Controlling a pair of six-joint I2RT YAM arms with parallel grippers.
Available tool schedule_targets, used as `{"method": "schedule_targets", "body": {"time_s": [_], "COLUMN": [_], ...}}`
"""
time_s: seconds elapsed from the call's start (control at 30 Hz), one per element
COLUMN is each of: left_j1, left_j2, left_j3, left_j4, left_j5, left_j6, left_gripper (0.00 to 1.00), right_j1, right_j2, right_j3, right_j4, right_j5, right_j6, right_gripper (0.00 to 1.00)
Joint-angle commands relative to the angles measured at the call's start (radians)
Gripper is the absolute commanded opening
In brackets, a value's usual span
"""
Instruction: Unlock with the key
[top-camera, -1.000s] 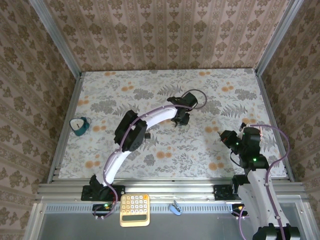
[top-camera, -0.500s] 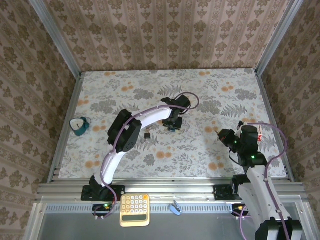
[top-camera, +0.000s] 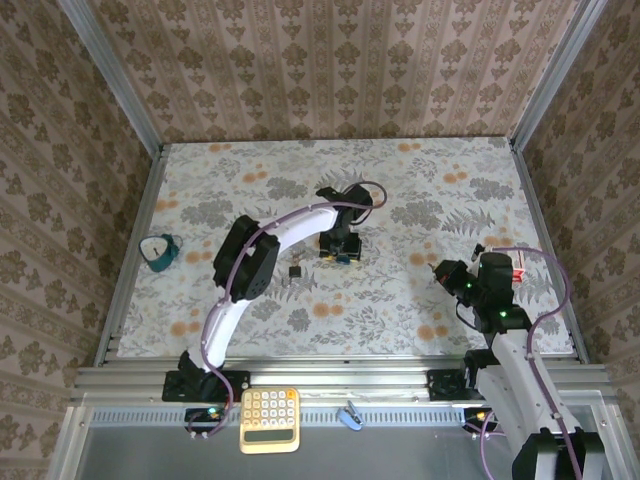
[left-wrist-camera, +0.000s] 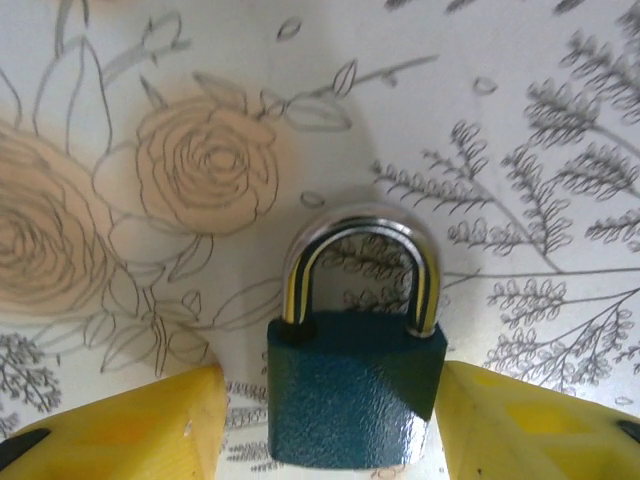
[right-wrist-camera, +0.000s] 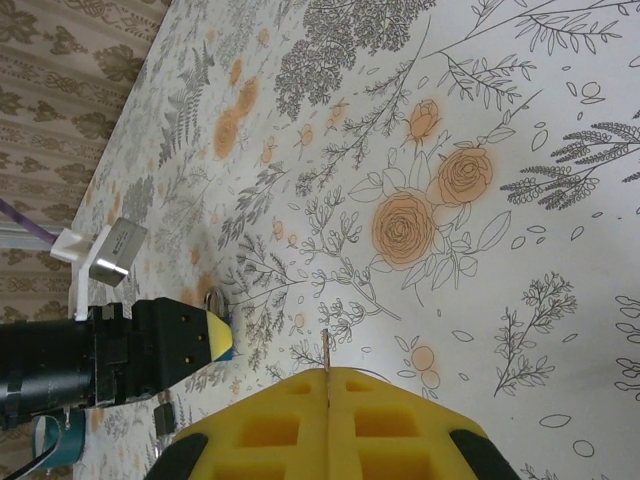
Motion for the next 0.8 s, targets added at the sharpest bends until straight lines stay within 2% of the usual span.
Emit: {"method": "schedule_targets", "body": {"time_s": [0.0,0.1,0.3,0.53,0.67,0.77], "left_j1": [0.007,0.006,0.001,-0.041,-0.050,-0.042], "left_j2": [0.054,0.088,0.104,0.195,0.236,0.227], "left_j3": [0.064,0.112,0.141,0.299,0.325,0.259], "left_j4": [-0.133,-0.186,-0.176,-0.262,-0.283,-0.239], "left_j5": [0.076,0.039,-0.022,-0.112,-0.095,-0.033], "left_j6": [-0.048,-0.052,-0.066,-0.037,-0.035,-0.050], "left_gripper": [0.58,0.58,0.58,0.56,0.51,0.44], "right_j1": [0.008,0.007,0.007,0.007,0.007,0.007], "right_j2": [-0.001,0.001,0.002,-0.001,-0.004,-0.010], "right_j3": [-0.012,-0.014,-0.013,-0.021,-0.022,-0.025], "right_j4": [0.030,0.038,0.033,0.034,0.029,0.025], "right_j5": [-0.005,-0.003,-0.003,-0.001,0.000,0.002], "right_j6": [0.013,0.011,0.010,0.011,0.010,0.009], "right_gripper": [0.00,0.00,0.00,0.00,0.00,0.00]}}
